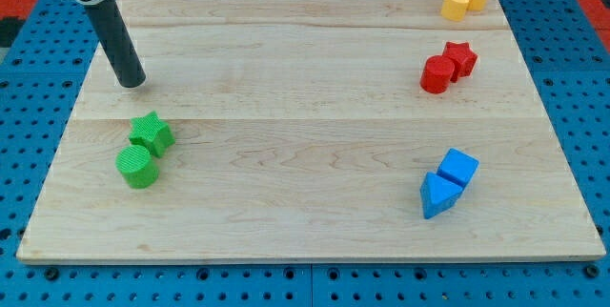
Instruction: Move your hand horizontally to the right side
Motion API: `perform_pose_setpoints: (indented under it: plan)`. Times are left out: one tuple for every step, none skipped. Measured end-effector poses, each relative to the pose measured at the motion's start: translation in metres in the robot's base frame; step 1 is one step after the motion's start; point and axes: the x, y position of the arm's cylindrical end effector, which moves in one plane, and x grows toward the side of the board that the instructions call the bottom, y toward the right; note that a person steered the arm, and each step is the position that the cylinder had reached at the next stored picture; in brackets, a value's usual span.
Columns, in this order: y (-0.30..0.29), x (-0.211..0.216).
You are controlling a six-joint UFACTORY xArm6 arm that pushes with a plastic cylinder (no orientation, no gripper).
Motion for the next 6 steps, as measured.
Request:
perform_pose_setpoints:
  plan:
    - [0.031,0.003]
    - [0.087,0.008]
    - [0.162,0.028]
    - [0.196,0.031]
    - [0.234,0.035]
    - [0.288,0.042]
